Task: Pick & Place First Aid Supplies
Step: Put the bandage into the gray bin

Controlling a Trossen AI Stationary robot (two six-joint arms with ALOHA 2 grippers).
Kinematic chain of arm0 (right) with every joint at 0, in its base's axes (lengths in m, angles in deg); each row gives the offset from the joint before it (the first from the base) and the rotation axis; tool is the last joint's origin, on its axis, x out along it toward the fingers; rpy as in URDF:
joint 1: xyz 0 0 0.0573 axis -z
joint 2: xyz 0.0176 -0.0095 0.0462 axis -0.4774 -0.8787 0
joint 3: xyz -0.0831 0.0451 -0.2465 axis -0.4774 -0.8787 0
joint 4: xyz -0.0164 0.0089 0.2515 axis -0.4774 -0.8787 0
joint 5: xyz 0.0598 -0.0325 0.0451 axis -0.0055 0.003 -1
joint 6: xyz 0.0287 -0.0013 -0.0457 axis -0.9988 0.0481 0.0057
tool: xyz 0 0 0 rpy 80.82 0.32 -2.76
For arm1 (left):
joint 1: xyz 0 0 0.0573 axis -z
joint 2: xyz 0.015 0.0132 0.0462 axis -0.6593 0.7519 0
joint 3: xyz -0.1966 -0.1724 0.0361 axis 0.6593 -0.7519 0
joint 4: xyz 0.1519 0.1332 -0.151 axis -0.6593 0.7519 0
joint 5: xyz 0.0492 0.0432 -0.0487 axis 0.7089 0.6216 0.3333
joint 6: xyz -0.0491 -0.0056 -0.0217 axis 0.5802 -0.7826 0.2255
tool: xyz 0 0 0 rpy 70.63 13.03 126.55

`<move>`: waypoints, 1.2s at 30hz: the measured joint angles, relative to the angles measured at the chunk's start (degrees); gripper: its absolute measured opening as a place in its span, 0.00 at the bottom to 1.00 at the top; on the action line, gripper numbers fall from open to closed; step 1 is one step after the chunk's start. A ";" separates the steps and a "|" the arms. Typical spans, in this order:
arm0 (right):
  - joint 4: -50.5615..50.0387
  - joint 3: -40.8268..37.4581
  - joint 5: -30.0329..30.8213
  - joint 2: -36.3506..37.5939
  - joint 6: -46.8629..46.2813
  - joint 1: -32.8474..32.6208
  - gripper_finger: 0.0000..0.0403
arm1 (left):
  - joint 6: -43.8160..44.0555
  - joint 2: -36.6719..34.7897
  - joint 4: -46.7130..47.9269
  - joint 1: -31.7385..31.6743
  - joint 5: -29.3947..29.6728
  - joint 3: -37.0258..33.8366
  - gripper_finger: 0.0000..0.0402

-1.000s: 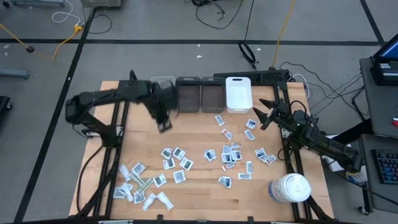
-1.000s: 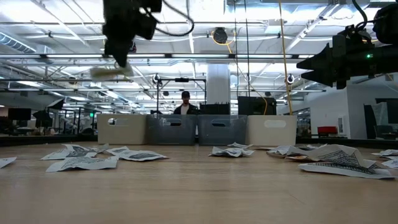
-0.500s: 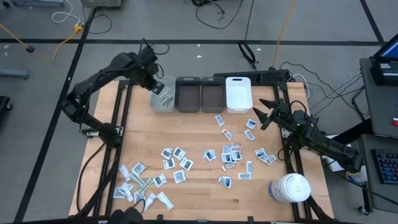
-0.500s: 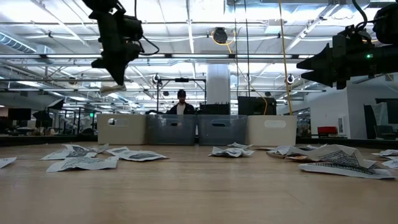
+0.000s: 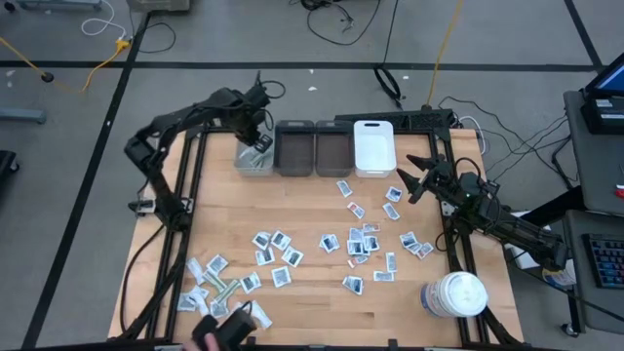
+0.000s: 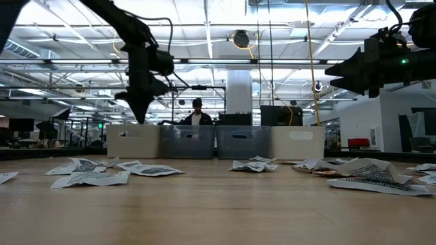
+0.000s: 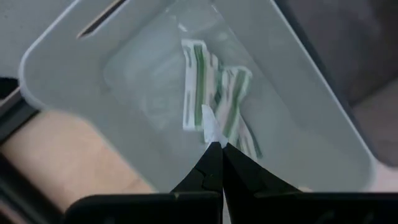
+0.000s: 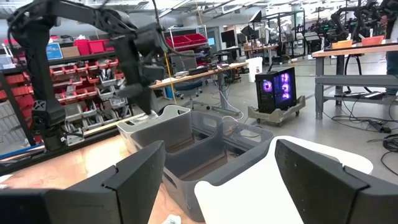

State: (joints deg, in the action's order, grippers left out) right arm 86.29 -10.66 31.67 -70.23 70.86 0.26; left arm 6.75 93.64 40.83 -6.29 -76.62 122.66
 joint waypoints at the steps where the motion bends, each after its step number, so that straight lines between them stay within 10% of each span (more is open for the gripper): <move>1: 0.00 0.01 0.01 0.01 0.00 0.00 0.74 | -0.09 1.03 -0.85 0.01 0.31 0.00 0.00; 14: -0.01 0.01 0.00 0.01 0.00 0.01 0.74 | 0.26 8.02 -4.53 0.38 0.60 -0.02 0.05; 27: 0.00 0.01 0.00 0.00 0.00 0.00 0.74 | -1.90 6.75 -3.63 0.68 0.16 -0.02 0.58; 36: -0.02 0.02 0.00 0.02 0.00 0.02 0.74 | -9.60 -0.99 5.26 1.22 -2.37 0.00 0.73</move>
State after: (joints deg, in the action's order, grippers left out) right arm 86.27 -10.65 31.67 -70.21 70.86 0.28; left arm -2.86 92.65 46.09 -5.07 -78.99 122.66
